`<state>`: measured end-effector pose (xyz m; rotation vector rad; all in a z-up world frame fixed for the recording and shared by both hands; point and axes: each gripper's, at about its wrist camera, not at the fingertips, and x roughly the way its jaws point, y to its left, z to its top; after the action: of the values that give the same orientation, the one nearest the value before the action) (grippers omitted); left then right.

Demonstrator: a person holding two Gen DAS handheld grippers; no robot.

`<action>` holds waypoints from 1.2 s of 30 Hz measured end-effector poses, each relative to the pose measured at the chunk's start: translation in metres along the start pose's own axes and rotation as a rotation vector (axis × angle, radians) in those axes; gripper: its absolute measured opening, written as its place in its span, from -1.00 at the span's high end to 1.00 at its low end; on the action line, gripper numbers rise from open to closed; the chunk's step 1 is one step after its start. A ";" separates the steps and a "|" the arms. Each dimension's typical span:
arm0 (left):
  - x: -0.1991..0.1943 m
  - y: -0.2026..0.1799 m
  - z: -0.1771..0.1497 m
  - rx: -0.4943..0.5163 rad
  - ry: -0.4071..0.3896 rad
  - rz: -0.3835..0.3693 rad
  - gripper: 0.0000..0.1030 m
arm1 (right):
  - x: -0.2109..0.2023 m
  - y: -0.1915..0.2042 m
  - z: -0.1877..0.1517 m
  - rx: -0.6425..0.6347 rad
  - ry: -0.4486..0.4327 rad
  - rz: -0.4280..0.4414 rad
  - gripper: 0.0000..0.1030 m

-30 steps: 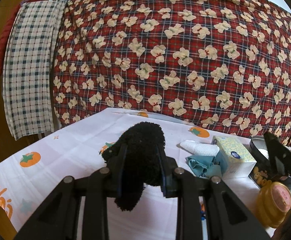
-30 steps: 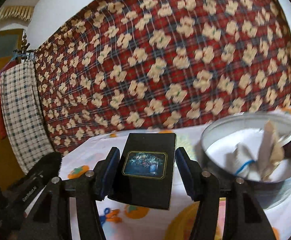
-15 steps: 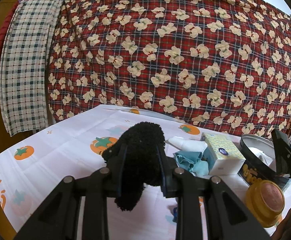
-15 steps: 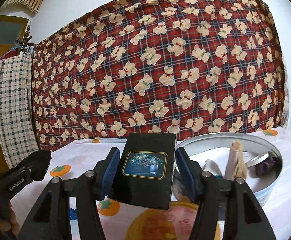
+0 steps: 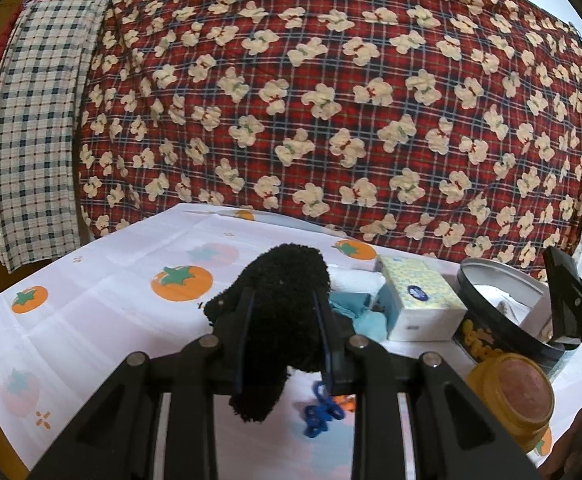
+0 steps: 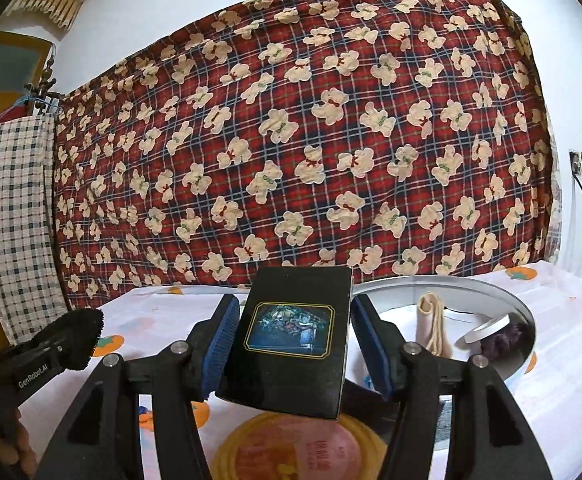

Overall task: Organize soft objects
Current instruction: 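Carry the black fuzzy item and black box over the metal tin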

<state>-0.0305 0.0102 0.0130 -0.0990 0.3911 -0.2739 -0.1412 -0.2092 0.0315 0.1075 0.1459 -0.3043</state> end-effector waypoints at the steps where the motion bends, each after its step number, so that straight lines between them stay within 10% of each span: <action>1: 0.000 -0.003 0.000 0.003 -0.001 -0.004 0.50 | 0.000 -0.002 0.000 0.002 -0.001 -0.004 -0.18; 36: -0.021 -0.106 0.000 0.111 -0.009 -0.176 0.50 | -0.024 -0.110 0.014 0.038 -0.040 -0.167 -0.18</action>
<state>-0.0748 -0.0860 0.0358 -0.0255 0.3577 -0.4685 -0.1954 -0.3085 0.0400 0.1269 0.1096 -0.4761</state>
